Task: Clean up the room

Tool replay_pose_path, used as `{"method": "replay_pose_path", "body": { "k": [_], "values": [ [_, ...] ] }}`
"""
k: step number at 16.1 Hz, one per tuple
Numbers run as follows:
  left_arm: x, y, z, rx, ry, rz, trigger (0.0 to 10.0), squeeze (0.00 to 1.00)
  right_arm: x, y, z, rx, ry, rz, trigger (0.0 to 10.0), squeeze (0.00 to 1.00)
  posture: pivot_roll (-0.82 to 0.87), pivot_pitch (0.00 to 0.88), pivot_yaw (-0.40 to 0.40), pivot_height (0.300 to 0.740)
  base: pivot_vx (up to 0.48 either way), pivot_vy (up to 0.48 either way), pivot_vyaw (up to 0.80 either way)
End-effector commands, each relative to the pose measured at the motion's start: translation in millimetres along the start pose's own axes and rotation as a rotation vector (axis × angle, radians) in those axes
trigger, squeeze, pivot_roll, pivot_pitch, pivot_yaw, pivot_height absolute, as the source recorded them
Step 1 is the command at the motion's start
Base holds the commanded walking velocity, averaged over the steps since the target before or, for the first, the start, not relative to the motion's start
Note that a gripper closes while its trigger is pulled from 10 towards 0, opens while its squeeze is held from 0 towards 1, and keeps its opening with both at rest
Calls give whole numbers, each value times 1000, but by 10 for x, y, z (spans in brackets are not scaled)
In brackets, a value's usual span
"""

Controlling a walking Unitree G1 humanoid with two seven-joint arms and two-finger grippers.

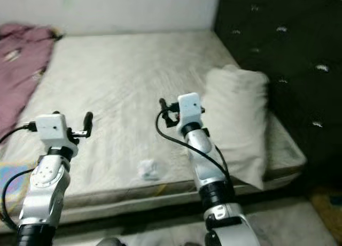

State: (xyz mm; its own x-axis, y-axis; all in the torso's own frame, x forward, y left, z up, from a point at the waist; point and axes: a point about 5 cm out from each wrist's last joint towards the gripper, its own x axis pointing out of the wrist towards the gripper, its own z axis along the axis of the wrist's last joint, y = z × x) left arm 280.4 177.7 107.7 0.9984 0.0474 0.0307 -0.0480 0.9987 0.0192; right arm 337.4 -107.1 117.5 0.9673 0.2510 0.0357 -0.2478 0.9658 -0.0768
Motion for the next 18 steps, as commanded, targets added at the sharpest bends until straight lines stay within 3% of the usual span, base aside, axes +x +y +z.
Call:
{"method": "replay_pose_path", "body": {
  "k": [1, 10, 18],
  "values": [
    [-10, -39, -24, -1, 14, -18, 10000, 0, -8, -41, 0, -2, -1, -13, 10000, 0, 76, 0, -22, 740, 0, 0, 587],
    [-16, -76, -14, -8, -3, -40, 10000, 0, -10, -35, -28, -16, 6, -2, 10000, 0, 79, 0, -24, 740, 0, 0, 785],
    [-17, -70, -36, -13, 12, -33, 10000, 0, -7, -36, -36, -3, 10, -8, 10000, 0, 79, 0, -24, 740, 0, 0, 0]
  ]
}}
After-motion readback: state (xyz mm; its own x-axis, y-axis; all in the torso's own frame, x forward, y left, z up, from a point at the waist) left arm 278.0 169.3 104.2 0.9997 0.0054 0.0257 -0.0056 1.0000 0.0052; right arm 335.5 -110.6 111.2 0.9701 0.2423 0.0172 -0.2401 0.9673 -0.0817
